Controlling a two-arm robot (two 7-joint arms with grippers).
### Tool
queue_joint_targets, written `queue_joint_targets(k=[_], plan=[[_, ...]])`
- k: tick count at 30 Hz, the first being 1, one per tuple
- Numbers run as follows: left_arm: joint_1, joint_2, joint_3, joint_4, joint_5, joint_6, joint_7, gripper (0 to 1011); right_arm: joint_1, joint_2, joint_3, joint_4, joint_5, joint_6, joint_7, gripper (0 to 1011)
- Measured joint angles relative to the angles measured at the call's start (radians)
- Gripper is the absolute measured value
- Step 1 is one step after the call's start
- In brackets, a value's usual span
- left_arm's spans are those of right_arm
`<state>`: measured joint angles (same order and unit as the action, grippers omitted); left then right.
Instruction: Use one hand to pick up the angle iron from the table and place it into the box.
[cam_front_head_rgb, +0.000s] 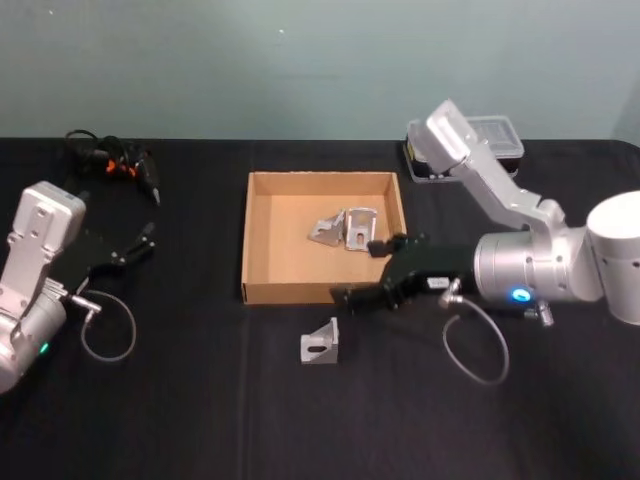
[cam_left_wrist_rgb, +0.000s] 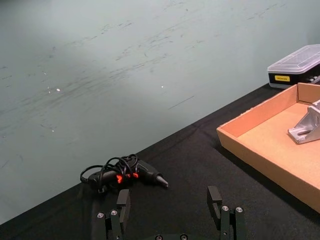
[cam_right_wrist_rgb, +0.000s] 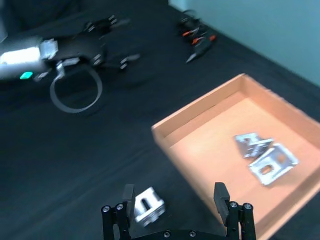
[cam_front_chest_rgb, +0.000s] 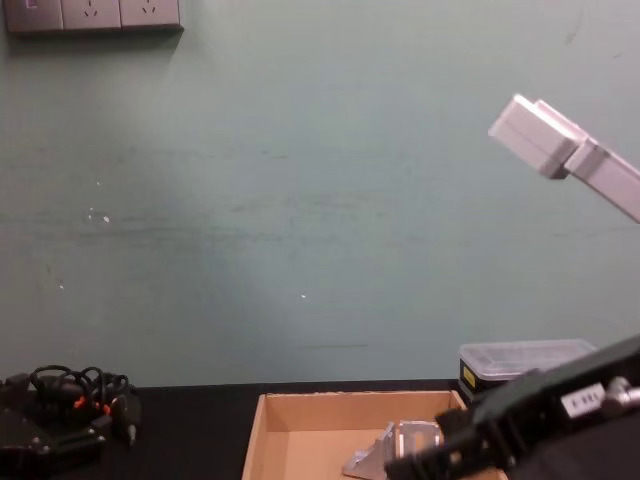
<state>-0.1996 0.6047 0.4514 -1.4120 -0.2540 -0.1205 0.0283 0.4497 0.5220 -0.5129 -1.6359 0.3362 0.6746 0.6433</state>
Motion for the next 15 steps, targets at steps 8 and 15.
queue_joint_targets(k=[8, 15], plan=[[0.000, 0.000, 0.000, 0.000, 0.000, 0.000, 0.000, 1011, 0.019, 0.052, -0.091, -0.020, -0.030, -0.042, 0.060, 1004], [0.000, 0.000, 0.000, 0.000, 0.000, 0.000, 0.000, 1011, 0.052, 0.067, -0.164, -0.007, -0.068, -0.074, 0.081, 1004]])
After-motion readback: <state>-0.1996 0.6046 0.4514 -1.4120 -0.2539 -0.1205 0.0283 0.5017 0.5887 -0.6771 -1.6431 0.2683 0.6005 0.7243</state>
